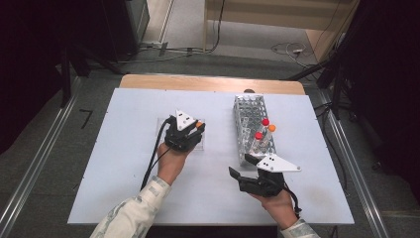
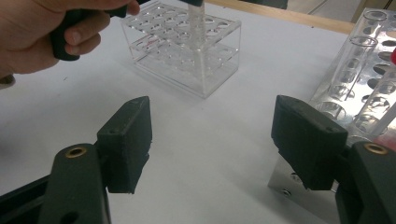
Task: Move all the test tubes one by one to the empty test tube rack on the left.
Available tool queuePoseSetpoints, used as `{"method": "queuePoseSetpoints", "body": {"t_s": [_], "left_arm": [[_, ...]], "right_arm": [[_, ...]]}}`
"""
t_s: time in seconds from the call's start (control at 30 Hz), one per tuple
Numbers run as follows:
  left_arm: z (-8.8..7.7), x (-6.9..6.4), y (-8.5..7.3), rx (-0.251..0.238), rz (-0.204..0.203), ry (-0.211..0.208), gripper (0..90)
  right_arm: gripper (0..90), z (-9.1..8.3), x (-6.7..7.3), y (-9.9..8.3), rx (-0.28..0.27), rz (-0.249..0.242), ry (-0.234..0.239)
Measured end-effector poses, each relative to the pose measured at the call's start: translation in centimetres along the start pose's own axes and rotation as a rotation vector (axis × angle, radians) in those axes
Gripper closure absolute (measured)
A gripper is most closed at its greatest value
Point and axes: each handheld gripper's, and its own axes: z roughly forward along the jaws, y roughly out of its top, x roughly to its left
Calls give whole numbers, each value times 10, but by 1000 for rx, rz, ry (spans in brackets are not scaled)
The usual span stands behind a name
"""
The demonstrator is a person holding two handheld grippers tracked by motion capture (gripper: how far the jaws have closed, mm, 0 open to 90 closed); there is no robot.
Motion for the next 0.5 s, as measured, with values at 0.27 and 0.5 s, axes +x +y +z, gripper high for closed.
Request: {"method": "queuePoseSetpoints", "body": {"t_s": [0.27,0.5], "left_arm": [[0,0,-1,-4,2,-8,625],[-12,0,1,-19,-37,-76,320]], "right_arm": [[276,0,0,0,2,-1,0],[278,-2,-3,0,-4,1,-7]]}}
